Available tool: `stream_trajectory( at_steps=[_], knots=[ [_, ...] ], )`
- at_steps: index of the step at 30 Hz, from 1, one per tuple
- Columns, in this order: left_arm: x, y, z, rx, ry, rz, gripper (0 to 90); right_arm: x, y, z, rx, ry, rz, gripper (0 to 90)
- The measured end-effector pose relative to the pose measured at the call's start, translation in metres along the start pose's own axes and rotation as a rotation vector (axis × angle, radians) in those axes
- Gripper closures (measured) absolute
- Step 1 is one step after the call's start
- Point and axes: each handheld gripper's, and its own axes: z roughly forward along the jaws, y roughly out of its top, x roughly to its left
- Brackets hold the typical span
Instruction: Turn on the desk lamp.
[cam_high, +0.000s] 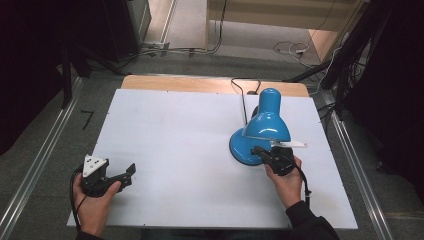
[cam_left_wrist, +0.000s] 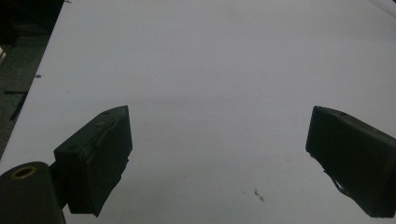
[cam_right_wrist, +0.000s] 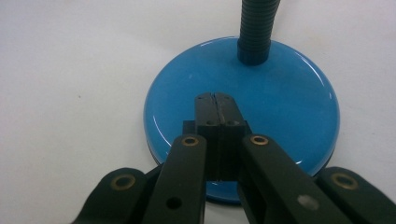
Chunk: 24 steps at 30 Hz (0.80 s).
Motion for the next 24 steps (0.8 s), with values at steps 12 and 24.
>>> stream_trajectory(
  at_steps=[12, 24],
  knots=[
    [0.0, 0.0, -0.001, -0.004, -0.001, -0.003, 7.4, 0.001, -0.007, 0.004, -0.045, -0.011, 0.025, 88.1],
    [0.0, 0.0, -0.001, -0.001, -0.001, -0.001, 7.4, -0.006, -0.01, 0.007, -0.042, 0.013, 0.084, 88.1]
  ],
)
